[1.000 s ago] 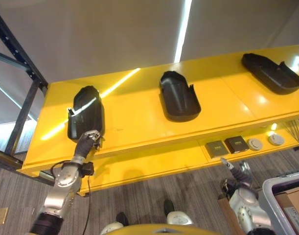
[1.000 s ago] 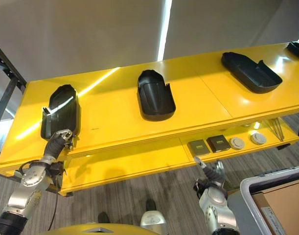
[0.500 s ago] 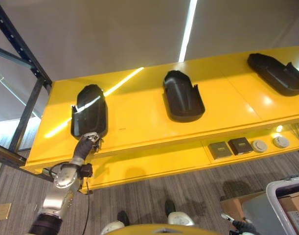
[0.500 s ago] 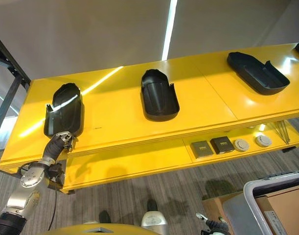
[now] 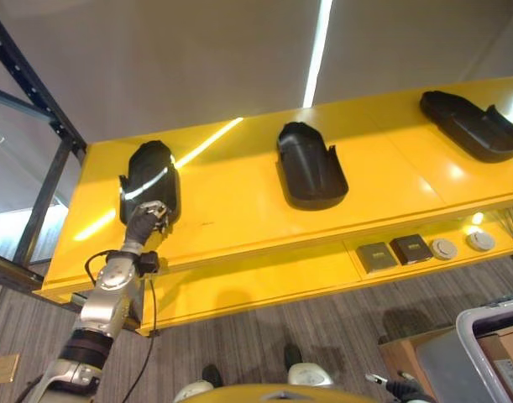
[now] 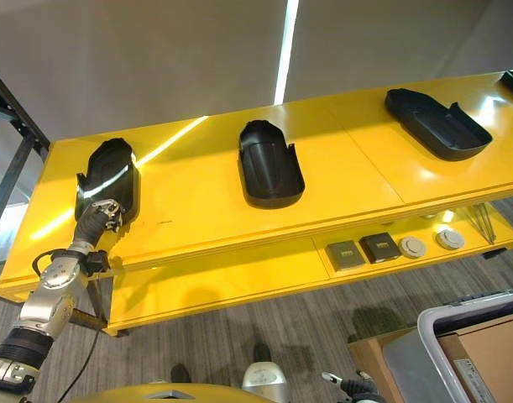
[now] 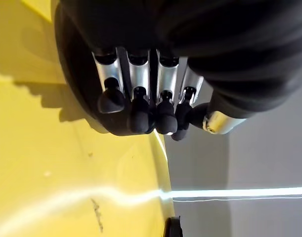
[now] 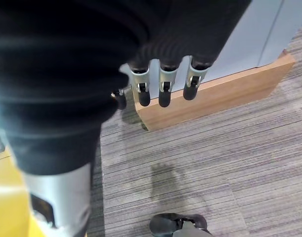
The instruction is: Move parts from the plastic box to the shelf.
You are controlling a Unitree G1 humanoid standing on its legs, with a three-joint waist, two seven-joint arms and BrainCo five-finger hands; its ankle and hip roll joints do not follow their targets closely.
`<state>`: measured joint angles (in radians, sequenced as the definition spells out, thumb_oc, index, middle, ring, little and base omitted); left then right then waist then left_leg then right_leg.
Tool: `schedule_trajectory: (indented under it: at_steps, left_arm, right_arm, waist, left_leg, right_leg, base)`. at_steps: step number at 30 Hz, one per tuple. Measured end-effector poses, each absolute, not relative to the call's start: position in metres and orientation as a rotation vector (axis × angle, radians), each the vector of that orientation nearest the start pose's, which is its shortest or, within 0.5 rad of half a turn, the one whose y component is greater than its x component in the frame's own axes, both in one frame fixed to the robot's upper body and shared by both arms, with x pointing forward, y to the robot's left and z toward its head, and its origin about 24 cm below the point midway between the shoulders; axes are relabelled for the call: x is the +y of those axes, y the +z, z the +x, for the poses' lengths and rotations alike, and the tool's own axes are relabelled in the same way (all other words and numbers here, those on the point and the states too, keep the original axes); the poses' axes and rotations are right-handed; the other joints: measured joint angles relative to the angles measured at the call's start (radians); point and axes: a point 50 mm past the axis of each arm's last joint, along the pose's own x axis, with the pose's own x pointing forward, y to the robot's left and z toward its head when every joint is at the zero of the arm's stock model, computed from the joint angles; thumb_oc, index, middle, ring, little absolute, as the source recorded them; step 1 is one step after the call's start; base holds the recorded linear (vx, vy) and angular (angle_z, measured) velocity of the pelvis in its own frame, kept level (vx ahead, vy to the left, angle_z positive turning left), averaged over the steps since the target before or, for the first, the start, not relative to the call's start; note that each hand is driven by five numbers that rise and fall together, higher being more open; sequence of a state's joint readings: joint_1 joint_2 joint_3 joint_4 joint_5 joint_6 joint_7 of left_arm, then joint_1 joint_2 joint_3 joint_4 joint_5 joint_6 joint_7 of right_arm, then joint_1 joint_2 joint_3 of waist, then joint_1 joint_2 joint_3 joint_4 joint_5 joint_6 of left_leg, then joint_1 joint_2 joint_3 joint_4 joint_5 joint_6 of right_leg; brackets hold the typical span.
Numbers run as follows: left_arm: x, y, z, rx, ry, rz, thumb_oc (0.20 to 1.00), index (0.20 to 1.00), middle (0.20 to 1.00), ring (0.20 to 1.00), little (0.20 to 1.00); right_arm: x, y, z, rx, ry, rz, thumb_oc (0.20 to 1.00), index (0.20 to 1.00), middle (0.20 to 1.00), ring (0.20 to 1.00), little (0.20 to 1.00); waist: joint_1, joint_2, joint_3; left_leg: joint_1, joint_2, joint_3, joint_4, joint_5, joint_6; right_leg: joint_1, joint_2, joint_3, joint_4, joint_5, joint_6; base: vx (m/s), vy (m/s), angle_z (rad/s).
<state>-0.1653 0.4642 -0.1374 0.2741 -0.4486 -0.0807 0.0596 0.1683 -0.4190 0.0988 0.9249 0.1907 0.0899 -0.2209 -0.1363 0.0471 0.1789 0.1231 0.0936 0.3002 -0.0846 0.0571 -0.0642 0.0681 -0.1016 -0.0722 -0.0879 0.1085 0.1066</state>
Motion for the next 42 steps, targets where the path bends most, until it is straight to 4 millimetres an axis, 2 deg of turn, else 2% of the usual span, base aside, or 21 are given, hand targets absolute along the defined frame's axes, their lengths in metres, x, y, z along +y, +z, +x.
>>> schedule_trajectory:
  at_steps: [12,16,17,18,19,25,29,33,36,38,40,42]
  left_arm:
    - [0.226,0.045,0.284,0.041,0.005,0.041,0.200,0.200,0.200,0.200,0.200]
    - [0.212,0.066,0.280,-0.074,-0.095,0.026,0.200,0.200,0.200,0.200,0.200]
    - [0.207,0.073,0.278,-0.107,-0.122,0.014,0.332,0.332,0.332,0.332,0.332]
    - [0.199,0.089,0.273,-0.187,-0.177,-0.004,0.721,0.721,0.721,0.721,0.721]
    - [0.194,0.099,0.269,-0.234,-0.208,-0.014,1.000,1.000,1.000,1.000,1.000]
    - [0.179,0.147,0.250,-0.464,-0.329,-0.111,1.000,1.000,1.000,1.000,1.000]
    - [0.186,0.154,0.246,-0.503,-0.309,-0.248,1.000,1.000,1.000,1.000,1.000]
    - [0.202,0.142,0.240,-0.469,-0.164,-0.294,1.000,1.000,1.000,1.000,1.000]
    - [0.236,0.124,0.231,-0.408,0.100,-0.232,1.000,1.000,1.000,1.000,1.000]
    - [0.251,0.113,0.227,-0.366,0.175,-0.200,1.000,1.000,1.000,1.000,1.000]
    - [0.266,0.090,0.221,-0.257,0.258,-0.183,1.000,1.000,1.000,1.000,1.000]
    - [0.278,0.055,0.210,-0.103,0.313,-0.203,1.000,1.000,1.000,1.000,1.000]
  right_arm:
    - [-0.306,-0.130,0.076,1.143,-0.416,-0.402,1.000,1.000,1.000,1.000,1.000]
    - [-0.305,-0.130,0.077,1.135,-0.411,-0.405,1.000,1.000,1.000,1.000,1.000]
    - [-0.304,-0.130,0.078,1.134,-0.410,-0.403,1.000,1.000,1.000,1.000,1.000]
    - [-0.302,-0.131,0.077,1.136,-0.409,-0.399,1.000,1.000,1.000,1.000,1.000]
    - [-0.300,-0.132,0.077,1.138,-0.408,-0.398,1.000,1.000,1.000,1.000,1.000]
    - [-0.290,-0.136,0.077,1.144,-0.396,-0.374,1.000,1.000,1.000,1.000,1.000]
    - [-0.285,-0.138,0.079,1.140,-0.392,-0.366,1.000,1.000,1.000,1.000,1.000]
    - [-0.282,-0.139,0.079,1.156,-0.391,-0.377,1.000,1.000,1.000,1.000,1.000]
    - [-0.281,-0.141,0.070,1.182,-0.377,-0.399,1.000,1.000,1.000,1.000,1.000]
    - [-0.282,-0.142,0.067,1.194,-0.371,-0.410,1.000,1.000,1.000,1.000,1.000]
    - [-0.282,-0.142,0.065,1.208,-0.367,-0.413,1.000,1.000,1.000,1.000,1.000]
    - [-0.283,-0.142,0.066,1.208,-0.360,-0.416,1.000,1.000,1.000,1.000,1.000]
  waist:
    - [0.000,-0.007,0.004]
    - [0.015,-0.012,0.009]
    - [0.019,-0.014,0.010]
    - [0.029,-0.015,0.012]
    - [0.032,-0.016,0.013]
    - [0.058,-0.010,0.011]
    - [0.100,0.005,0.000]
    - [0.120,0.004,-0.014]
    - [0.137,-0.004,-0.038]
    - [0.159,-0.009,-0.049]
    - [0.180,-0.010,-0.064]
    - [0.191,-0.010,-0.066]
  left_leg:
    - [0.001,0.000,0.002,0.000,0.000,0.000]
    - [0.000,0.000,0.000,0.000,-0.001,0.000]
    - [-0.001,0.000,-0.001,0.000,0.000,0.001]
    - [-0.001,0.000,-0.002,0.000,-0.001,0.001]
    - [-0.002,0.000,-0.005,0.000,-0.001,0.001]
    - [0.000,0.000,-0.037,0.000,0.000,0.002]
    - [0.001,0.000,-0.056,0.000,0.000,0.001]
    - [0.000,0.000,-0.082,0.000,0.002,0.001]
    - [0.000,-0.001,-0.104,0.001,0.003,0.003]
    - [-0.007,-0.001,-0.113,0.001,0.002,0.002]
    - [-0.019,-0.002,-0.130,0.000,-0.002,-0.003]
    - [-0.021,-0.003,-0.136,0.000,-0.002,-0.004]
  right_leg:
    - [0.000,0.000,0.001,0.000,0.000,0.000]
    - [0.002,0.000,-0.002,0.000,-0.001,0.000]
    - [0.002,0.000,-0.003,0.000,-0.001,0.000]
    - [0.002,0.000,-0.006,0.000,-0.001,0.000]
    - [0.003,-0.001,-0.015,0.000,-0.002,0.000]
    - [0.025,-0.002,-0.048,0.000,-0.009,0.006]
    - [0.037,-0.002,-0.062,0.000,-0.017,0.006]
    - [0.052,-0.001,-0.088,0.000,-0.026,0.007]
    - [0.063,-0.001,-0.106,0.000,-0.036,0.007]
    - [0.068,-0.001,-0.120,0.000,-0.040,0.007]
    - [0.069,-0.002,-0.132,0.002,-0.046,0.009]
    - [0.071,-0.002,-0.139,0.001,-0.047,0.008]
  base:
    - [0.00,0.000,0.00]
    - [-0.03,-0.008,0.01]
    - [-0.04,-0.012,0.02]
    - [-0.03,-0.011,0.06]
    - [-0.03,-0.012,0.13]
    - [-0.03,-0.014,0.16]
    - [-0.04,-0.024,0.15]
    - [-0.01,-0.018,0.17]
    - [-0.02,-0.015,0.20]
    - [-0.03,-0.012,0.20]
    - [-0.03,-0.002,0.20]
    - [-0.04,-0.004,0.13]
